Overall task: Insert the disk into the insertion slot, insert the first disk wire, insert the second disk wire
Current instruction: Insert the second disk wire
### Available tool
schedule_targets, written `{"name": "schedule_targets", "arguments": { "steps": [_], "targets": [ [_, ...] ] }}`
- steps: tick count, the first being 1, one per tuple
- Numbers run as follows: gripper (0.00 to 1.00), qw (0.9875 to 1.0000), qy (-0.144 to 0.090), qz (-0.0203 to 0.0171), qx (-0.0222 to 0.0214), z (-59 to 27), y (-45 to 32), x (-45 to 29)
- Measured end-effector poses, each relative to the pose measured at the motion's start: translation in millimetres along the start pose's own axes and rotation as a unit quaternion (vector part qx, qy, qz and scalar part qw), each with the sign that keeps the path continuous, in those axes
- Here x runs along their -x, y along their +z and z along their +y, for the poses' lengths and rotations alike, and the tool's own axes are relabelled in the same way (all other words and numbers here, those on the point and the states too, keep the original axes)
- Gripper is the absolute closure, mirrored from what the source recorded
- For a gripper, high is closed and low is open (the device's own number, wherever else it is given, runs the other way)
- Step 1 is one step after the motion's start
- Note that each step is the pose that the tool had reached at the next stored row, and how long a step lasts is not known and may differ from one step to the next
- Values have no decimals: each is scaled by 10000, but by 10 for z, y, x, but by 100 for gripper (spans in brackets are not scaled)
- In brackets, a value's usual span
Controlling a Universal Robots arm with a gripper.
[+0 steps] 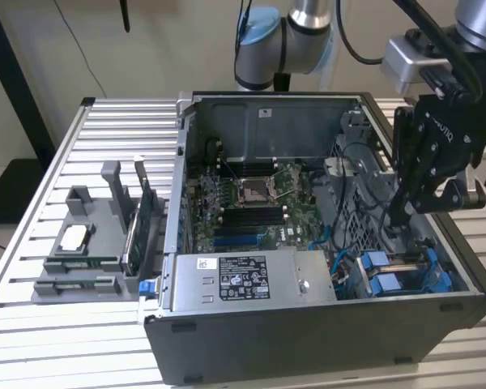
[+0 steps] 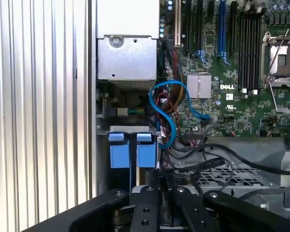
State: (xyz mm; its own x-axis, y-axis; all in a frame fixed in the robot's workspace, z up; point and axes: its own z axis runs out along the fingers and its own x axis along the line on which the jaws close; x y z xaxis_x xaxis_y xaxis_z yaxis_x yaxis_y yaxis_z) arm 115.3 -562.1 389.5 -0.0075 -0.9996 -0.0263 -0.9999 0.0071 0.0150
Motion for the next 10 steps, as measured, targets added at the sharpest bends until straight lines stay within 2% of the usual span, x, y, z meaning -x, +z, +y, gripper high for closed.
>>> {"name": "schedule_targets", "arguments": {
  "steps": [5, 10],
  "targets": [
    [84, 10000, -2, -1, -6, 32, 0, -107],
    [84, 10000, -3, -8, -13, 32, 49, -117]
  ]
}}
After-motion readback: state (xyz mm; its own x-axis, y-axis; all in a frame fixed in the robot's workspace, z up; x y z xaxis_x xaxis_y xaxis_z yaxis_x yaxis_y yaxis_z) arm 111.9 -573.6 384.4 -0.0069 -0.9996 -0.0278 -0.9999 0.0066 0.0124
